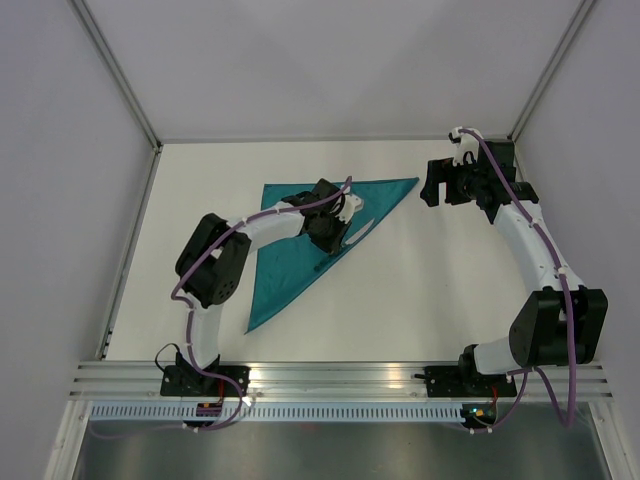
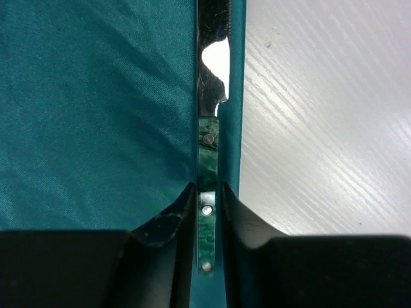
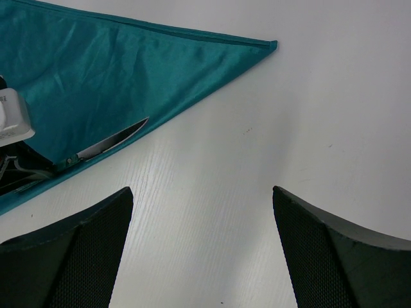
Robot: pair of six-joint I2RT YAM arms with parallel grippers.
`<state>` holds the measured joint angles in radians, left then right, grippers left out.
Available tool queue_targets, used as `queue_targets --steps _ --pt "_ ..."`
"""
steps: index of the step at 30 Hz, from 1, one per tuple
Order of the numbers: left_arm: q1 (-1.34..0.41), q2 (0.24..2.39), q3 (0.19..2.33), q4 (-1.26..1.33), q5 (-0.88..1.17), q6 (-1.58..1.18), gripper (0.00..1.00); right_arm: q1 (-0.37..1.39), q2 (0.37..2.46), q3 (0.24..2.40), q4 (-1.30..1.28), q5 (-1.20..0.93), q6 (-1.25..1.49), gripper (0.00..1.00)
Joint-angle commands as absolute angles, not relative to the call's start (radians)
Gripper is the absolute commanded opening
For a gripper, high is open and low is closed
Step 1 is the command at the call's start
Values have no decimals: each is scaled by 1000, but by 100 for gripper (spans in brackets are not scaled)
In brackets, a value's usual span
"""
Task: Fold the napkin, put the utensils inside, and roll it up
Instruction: Place the utensil onto the napkin, then fold the napkin
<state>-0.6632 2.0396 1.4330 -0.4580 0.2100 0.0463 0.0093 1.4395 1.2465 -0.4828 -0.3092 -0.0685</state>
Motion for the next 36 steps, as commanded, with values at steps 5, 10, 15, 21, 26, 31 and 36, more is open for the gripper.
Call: queue_targets --steps 5,10,15,21,26,31,36 --pt "-667 1921 1446 -448 192 18 43 15 1440 1264 -480 -330 -74 94" --pt "-649 1832 1480 -463 199 11 51 25 1433 1272 -489 -374 -80 95" --pt "-542 1634 1477 -479 161 -138 54 127 1405 1246 -462 -371 -98 92" --pt "-359 1301 1470 -595 37 -336 56 467 1407 1166 -376 -229 -132 88" --pt "-354 1154 1502 -692 -83 -377 58 782 1454 1106 -217 -92 -163 85" --pt "-356 1074 1551 -784 -127 -391 59 1052 1578 1134 -144 -6 -192 79" --pt "-356 1037 1574 -833 -164 -403 59 1254 1739 1196 -95 38 -206 74"
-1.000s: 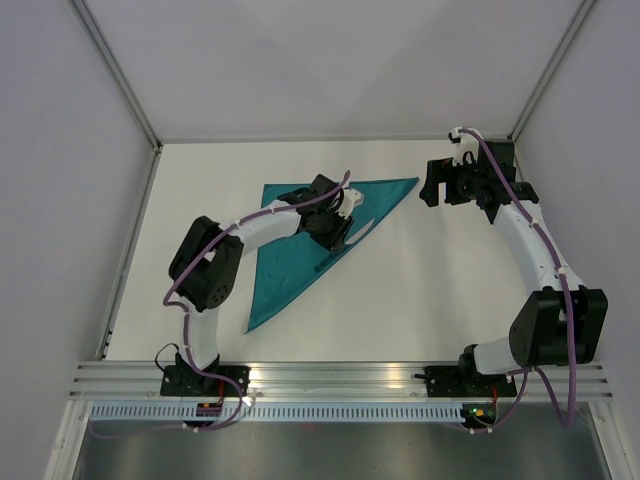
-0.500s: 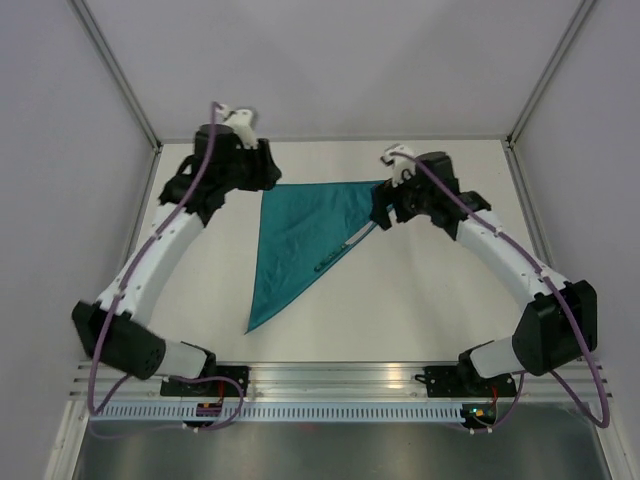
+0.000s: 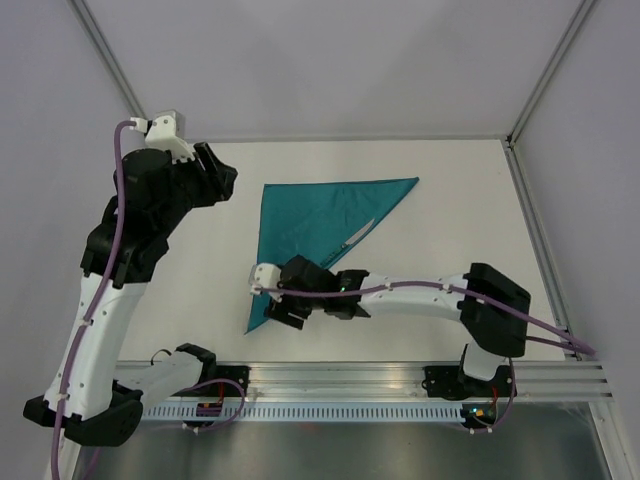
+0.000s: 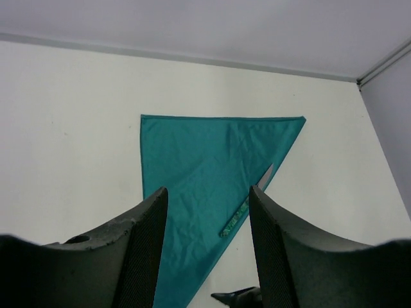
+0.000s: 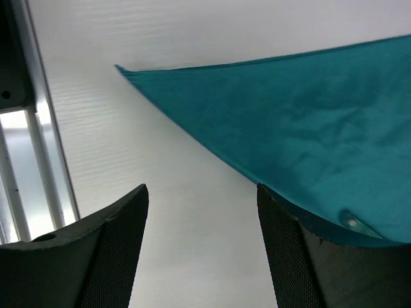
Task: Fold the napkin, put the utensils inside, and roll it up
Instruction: Fold the napkin
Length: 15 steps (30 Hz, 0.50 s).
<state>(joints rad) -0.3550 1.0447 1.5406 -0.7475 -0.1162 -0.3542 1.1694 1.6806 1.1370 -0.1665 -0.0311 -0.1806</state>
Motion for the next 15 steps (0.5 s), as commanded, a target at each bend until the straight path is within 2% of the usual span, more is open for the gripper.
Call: queue_targets --steps 1,6,15 --pt "-354 1032 1578 -839 -167 -403 59 1278 1761 1206 -89 64 -216 74" --pt "-354 1022 1595 -876 -183 -400 59 1362 1876 1278 -41 90 -216 70" --pt "-354 1026 1598 -884 -187 -385 59 1410 1993 1328 26 149 -225 65"
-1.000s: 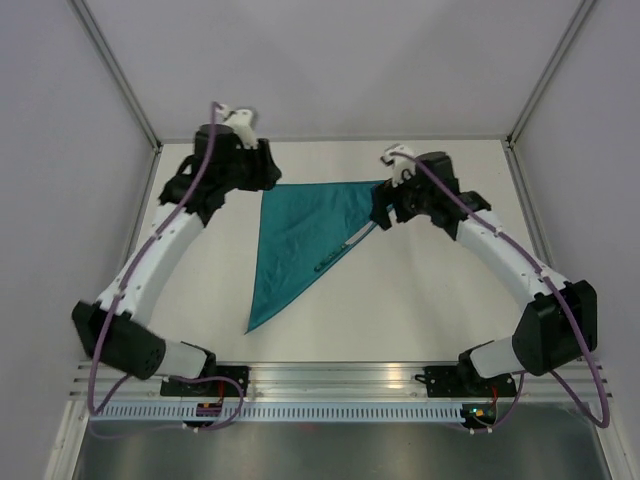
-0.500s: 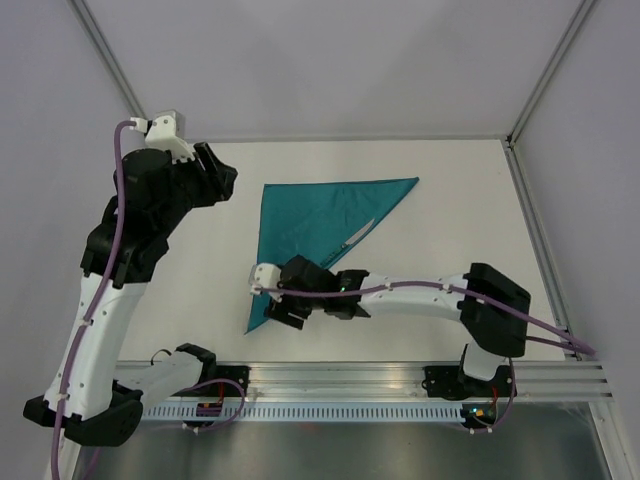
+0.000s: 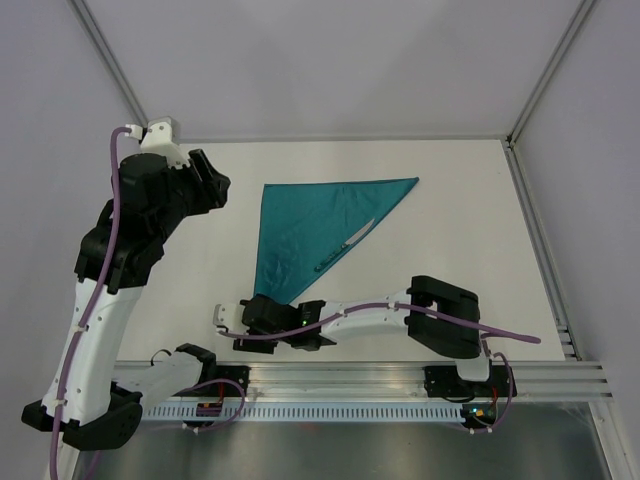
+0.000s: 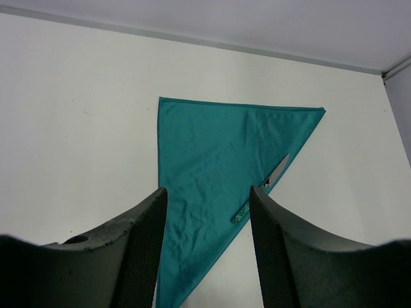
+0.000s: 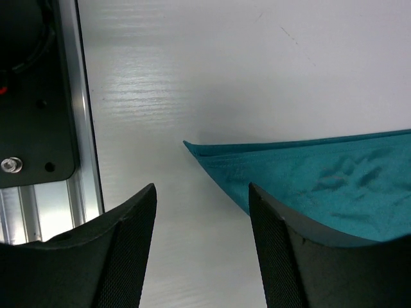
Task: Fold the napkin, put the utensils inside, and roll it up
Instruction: Fold the napkin
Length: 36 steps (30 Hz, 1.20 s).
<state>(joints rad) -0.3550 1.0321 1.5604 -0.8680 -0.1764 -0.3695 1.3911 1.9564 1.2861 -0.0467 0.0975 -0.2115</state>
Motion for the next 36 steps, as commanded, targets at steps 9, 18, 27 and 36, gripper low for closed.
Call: queue_targets --steps 9,18,27,36 --pt "-354 1020 1597 -893 -189 -365 59 1410 2065 1350 77 176 -244 63" --pt "-356 1020 1579 -893 -193 -357 59 1410 2092 1356 106 218 -270 55" --pt "-354 1023 1571 -888 -184 -342 59 1411 2102 1377 89 229 -281 29" --pt "-354 1045 1568 -864 -164 -331 59 1401 2063 1393 60 242 -273 13"
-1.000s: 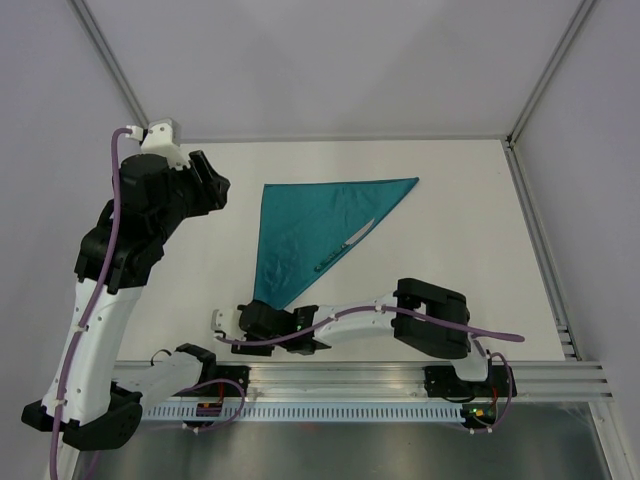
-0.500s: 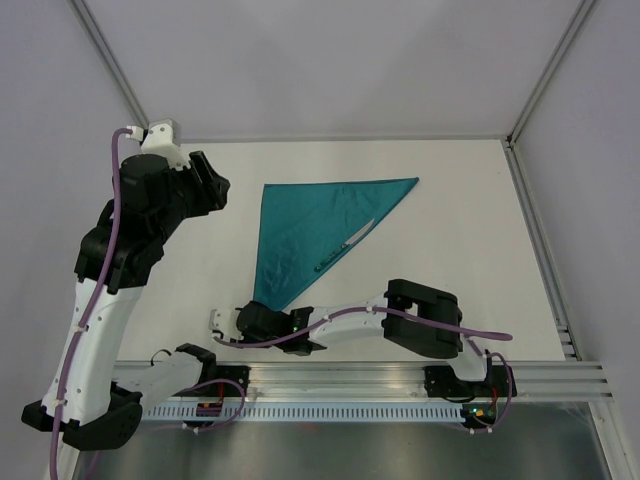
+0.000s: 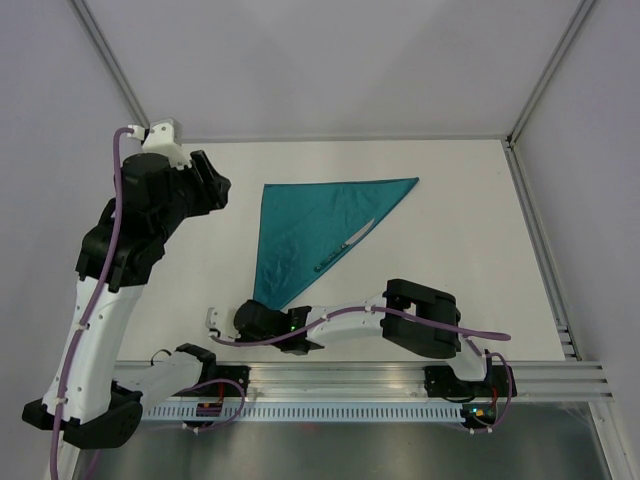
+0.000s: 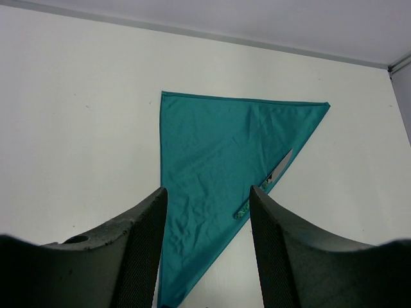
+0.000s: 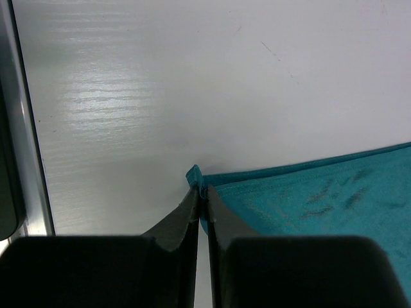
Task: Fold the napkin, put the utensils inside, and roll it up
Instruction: Fold the napkin
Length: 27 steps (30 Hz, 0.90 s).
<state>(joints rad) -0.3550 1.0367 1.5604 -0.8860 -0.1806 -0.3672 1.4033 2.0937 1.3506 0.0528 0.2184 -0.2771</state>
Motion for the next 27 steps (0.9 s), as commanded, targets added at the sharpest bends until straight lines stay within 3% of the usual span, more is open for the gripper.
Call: queue_targets --steps 1,13,27 --pt "-354 1046 1568 -861 -158 -331 59 1397 2054 1394 49 242 -268 13" --pt "-354 1130 1571 -792 -98 -325 59 1250 1938 1393 -32 244 -173 9" --pt "-354 1275 1582 -683 -5 -334 58 921 1798 1286 -72 222 -104 3"
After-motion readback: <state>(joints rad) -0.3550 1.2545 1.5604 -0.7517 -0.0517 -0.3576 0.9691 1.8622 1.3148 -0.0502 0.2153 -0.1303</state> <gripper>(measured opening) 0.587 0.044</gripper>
